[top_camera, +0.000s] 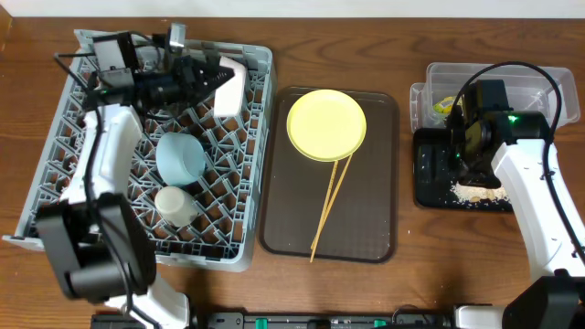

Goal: Sort waste into correct bins and load items into the dishwasher
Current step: 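Carry the white bowl with the left gripper and set it in the rack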

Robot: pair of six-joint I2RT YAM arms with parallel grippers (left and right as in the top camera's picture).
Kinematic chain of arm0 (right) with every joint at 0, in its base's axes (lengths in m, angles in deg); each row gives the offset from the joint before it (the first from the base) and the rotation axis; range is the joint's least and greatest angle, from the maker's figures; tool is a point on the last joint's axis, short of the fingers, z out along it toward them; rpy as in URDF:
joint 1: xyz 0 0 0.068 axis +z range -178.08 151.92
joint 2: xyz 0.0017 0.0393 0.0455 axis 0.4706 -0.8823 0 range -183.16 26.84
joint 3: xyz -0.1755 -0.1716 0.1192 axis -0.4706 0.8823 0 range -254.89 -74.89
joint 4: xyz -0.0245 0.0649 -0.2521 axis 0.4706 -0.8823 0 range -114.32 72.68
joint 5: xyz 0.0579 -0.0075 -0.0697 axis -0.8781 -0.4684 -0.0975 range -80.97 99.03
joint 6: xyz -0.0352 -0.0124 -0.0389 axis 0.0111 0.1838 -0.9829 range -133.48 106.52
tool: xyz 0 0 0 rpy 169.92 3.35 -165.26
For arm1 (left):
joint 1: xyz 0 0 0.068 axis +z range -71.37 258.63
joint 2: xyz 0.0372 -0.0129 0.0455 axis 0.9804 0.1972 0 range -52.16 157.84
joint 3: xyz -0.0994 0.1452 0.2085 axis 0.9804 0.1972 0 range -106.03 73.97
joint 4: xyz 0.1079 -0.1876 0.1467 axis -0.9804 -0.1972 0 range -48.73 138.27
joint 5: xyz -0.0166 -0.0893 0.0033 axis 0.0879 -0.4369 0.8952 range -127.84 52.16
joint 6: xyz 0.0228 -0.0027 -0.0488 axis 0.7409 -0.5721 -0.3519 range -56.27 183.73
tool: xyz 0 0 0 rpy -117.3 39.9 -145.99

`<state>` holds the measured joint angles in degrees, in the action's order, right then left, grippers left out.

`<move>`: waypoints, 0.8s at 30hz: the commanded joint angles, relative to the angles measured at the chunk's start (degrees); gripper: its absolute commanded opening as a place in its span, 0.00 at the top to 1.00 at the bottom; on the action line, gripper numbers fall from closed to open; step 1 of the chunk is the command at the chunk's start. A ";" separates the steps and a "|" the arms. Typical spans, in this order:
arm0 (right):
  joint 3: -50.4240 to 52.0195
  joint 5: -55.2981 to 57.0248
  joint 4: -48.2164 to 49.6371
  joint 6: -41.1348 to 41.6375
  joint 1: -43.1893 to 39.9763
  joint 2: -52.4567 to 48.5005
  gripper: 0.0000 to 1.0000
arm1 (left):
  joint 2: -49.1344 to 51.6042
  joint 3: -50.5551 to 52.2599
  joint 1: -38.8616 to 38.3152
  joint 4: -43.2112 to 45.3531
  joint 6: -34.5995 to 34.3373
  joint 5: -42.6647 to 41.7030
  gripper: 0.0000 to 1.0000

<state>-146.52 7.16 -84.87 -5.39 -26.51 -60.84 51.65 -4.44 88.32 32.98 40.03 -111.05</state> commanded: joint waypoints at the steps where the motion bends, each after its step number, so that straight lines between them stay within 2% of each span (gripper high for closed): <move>1: -0.52 0.35 0.04 0.42 -0.90 1.11 0.01 | 3.69 -0.79 0.26 2.14 -6.19 -4.17 0.94; 6: -0.52 0.35 -0.15 0.42 -0.92 1.11 0.01 | 7.32 -0.79 1.05 5.64 -9.86 -4.09 0.94; 24: -0.52 0.33 -0.20 0.42 -1.07 1.11 0.01 | 12.24 -0.02 8.20 3.41 -10.01 -1.95 0.94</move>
<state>-146.52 7.16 -85.00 -5.39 -27.17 -60.84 61.85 -5.05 95.51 37.07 30.23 -116.95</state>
